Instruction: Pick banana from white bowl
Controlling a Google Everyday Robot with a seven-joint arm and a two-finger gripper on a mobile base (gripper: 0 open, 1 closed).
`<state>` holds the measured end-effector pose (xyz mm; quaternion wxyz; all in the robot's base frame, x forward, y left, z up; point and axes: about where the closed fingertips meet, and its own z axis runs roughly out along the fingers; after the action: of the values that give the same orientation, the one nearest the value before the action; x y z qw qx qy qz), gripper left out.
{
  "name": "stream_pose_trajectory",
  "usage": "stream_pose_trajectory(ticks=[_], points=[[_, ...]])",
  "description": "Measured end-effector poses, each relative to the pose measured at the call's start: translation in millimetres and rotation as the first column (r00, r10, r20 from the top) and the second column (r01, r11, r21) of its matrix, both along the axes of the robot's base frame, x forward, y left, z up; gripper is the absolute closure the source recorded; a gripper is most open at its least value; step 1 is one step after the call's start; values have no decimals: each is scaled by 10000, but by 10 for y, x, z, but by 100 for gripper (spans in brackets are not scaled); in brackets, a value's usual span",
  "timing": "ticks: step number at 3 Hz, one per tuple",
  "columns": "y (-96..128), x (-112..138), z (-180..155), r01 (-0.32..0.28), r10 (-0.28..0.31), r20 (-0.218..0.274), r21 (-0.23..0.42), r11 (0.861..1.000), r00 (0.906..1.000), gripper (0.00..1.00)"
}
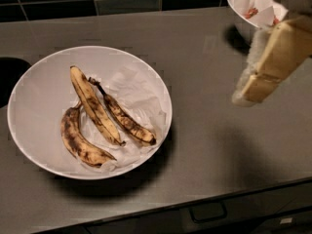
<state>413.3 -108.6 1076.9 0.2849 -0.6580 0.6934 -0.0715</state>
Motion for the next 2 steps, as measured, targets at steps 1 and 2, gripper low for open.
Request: stream_pose_trajectory(ticks=[1, 2], points=[[323, -83, 39, -685, 698, -198, 596, 9959, 9974, 0], [325, -98, 60, -684, 694, -147, 588, 9959, 9975, 0]])
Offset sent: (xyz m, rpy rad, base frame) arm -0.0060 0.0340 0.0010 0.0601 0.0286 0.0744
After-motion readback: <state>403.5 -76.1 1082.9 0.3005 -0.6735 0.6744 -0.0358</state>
